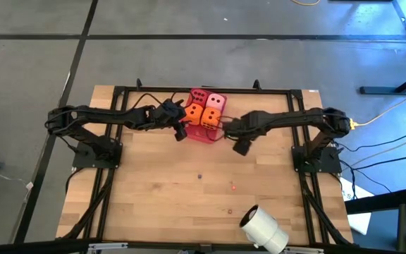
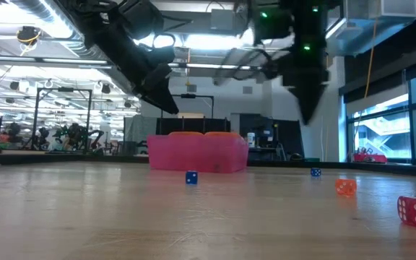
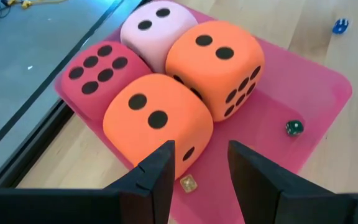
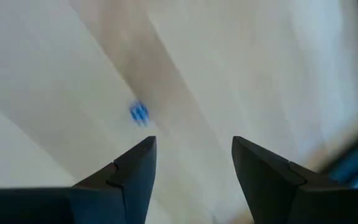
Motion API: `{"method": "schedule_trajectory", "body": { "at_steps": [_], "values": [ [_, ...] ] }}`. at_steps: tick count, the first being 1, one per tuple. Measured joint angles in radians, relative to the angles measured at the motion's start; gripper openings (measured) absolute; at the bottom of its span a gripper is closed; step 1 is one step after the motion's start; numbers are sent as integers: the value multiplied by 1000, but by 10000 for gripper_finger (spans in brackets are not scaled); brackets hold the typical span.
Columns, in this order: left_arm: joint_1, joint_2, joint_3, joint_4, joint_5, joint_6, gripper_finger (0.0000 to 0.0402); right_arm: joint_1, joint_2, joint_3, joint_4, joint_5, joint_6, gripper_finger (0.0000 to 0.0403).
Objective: Pick & Place Dice
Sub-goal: Put the small blue dice into the red bin
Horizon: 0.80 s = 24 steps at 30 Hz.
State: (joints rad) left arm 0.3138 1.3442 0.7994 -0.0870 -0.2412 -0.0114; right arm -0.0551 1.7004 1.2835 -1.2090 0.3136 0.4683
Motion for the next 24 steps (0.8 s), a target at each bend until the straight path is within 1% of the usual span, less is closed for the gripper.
{"method": "schedule_trajectory", "body": {
  "at_steps": [2,3,4,8,10,12,15,18,21,24],
  "values": [
    [0,0,0,-14,0,0,143,22,0,-37,-42,0,45,210],
    [0,0,0,-20,0,0,143,31,0,-57,-30,-2,50,210],
    [0,0,0,-24,0,0,143,40,-1,-82,8,-14,50,210],
    [0,0,0,-23,0,-1,143,60,-1,-185,160,-124,9,210],
    [0,0,0,-23,0,-1,143,63,-1,-229,257,-128,-7,210],
    [0,0,0,-23,0,-6,143,62,-1,-259,311,-129,-25,210],
    [0,0,0,-22,0,-19,143,51,-1,-280,358,-130,-84,210],
    [0,0,0,-22,0,-23,143,28,-1,-286,380,-130,-108,210],
    [0,0,0,-22,0,-38,143,0,-1,-296,397,-124,-109,210],
    [0,0,0,-22,0,-46,143,-27,-1,-301,431,-119,-55,210]
  ]
}}
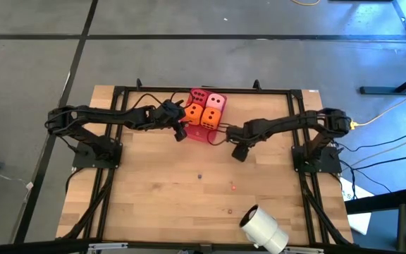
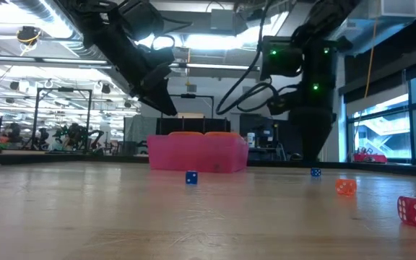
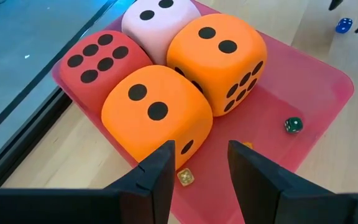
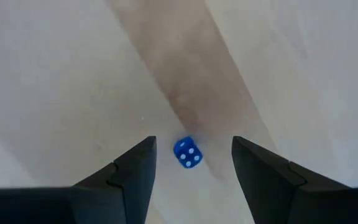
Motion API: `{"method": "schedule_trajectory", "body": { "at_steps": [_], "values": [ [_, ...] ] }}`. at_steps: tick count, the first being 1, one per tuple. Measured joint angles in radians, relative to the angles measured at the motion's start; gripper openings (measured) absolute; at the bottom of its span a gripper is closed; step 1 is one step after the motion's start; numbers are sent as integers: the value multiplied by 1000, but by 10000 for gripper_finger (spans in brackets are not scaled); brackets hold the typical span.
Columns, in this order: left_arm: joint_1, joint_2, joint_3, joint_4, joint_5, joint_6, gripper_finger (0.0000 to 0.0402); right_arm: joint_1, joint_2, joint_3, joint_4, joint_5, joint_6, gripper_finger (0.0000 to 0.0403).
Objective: Pick & Place Dice
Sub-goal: Put the small blue dice into the red bin
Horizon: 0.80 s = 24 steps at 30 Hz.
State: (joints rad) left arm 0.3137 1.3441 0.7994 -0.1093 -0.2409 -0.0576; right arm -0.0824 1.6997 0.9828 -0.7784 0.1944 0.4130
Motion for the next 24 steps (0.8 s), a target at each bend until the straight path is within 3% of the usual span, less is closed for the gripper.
{"method": "schedule_trajectory", "body": {
  "at_steps": [14,24],
  "values": [
    [-1,0,0,0,33,0,143,-38,0,-72,41,-36,241,208],
    [0,0,0,0,33,9,143,-36,0,-80,90,-22,287,170]
  ]
}}
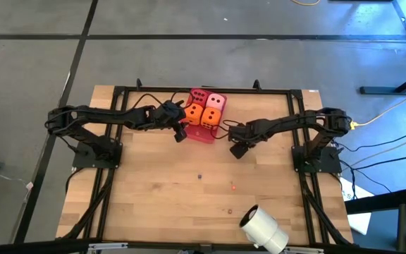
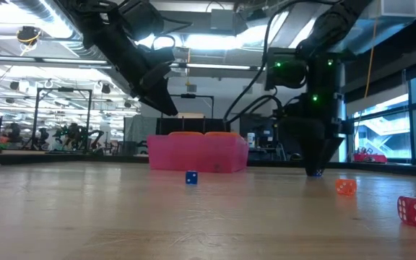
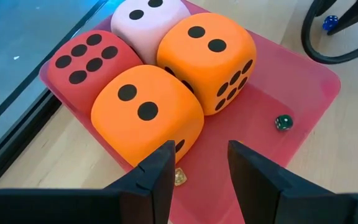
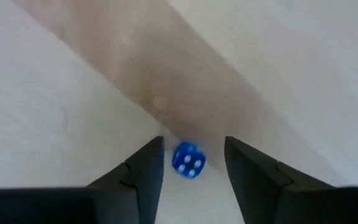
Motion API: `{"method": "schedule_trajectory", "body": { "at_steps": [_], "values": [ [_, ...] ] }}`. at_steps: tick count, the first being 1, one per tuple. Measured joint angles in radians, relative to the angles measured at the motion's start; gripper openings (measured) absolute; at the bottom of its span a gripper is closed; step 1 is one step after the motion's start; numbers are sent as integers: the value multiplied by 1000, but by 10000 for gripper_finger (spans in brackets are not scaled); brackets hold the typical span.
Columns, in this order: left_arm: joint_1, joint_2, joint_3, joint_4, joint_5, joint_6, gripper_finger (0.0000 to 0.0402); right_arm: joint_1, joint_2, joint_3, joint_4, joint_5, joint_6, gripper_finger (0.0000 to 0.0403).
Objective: Pick & Place Dice
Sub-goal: Put the small blue dice into the red bin
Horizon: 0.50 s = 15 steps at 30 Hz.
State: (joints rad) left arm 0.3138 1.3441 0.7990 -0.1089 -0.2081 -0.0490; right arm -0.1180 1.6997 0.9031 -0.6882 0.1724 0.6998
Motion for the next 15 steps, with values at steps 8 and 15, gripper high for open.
{"method": "schedule_trajectory", "body": {
  "at_steps": [8,15],
  "values": [
    [0,0,0,0,0,1,143,0,0,0,11,9,26,147],
    [0,0,0,0,0,2,143,0,0,0,10,-21,33,131]
  ]
}}
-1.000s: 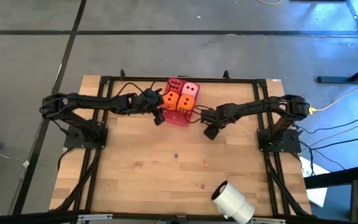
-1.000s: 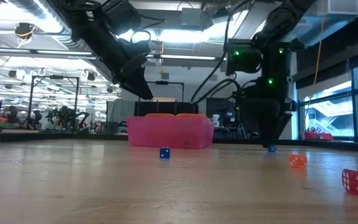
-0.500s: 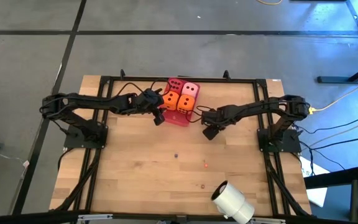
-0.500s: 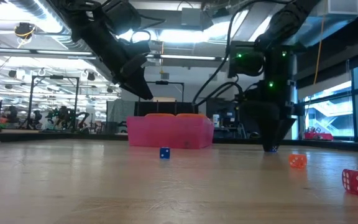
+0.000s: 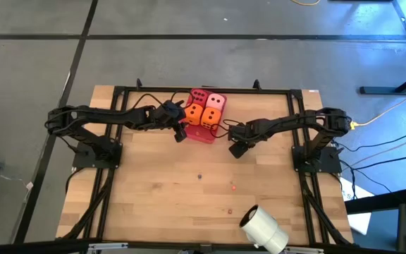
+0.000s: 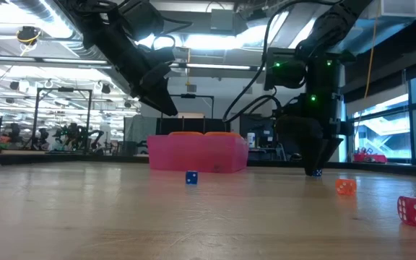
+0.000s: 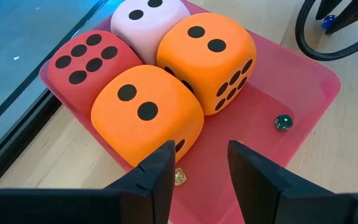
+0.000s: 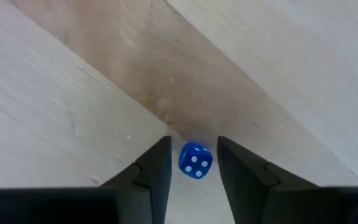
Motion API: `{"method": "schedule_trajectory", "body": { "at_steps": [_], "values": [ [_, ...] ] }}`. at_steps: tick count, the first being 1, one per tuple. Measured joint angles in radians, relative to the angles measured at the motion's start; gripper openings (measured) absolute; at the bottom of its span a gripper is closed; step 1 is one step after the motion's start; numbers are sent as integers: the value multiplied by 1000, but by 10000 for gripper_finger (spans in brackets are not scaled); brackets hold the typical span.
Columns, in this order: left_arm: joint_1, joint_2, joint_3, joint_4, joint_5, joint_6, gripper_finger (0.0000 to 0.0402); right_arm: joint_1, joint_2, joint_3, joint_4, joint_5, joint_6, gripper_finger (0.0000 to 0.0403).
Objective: Pick & Place Dice
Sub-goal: Put the small blue dice into the red bin
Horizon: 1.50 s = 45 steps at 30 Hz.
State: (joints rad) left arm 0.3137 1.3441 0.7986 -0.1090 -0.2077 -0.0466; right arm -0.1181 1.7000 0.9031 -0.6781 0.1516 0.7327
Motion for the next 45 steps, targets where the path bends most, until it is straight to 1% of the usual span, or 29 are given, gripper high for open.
{"method": "schedule_trajectory", "body": {
  "at_steps": [18,21,26,29,31,34,36,38,39,40,42,45],
  "values": [
    [0,0,0,0,0,-2,143,3,0,0,21,-9,6,74],
    [0,0,0,0,0,-1,143,15,0,0,55,-42,-35,71],
    [0,0,0,0,0,-1,143,40,0,0,131,-166,-95,69],
    [0,0,0,0,0,-2,143,53,0,0,205,-216,-110,69],
    [0,0,0,0,0,-1,143,67,0,0,292,-247,-140,69],
    [0,0,0,0,0,-1,143,87,0,0,487,-283,-191,69],
    [0,0,0,1,0,-1,143,96,0,0,626,-287,-236,69],
    [0,0,0,0,0,0,143,99,0,0,753,-267,-301,69],
    [0,0,0,-4,0,0,143,99,0,0,809,-235,-334,69],
    [0,0,0,-14,0,-1,143,100,0,0,856,-184,-363,69],
    [0,0,0,-43,5,0,143,100,0,1,919,-50,-415,68],
    [0,0,0,-82,21,17,143,90,0,1,940,157,-479,68]
  ]
}}
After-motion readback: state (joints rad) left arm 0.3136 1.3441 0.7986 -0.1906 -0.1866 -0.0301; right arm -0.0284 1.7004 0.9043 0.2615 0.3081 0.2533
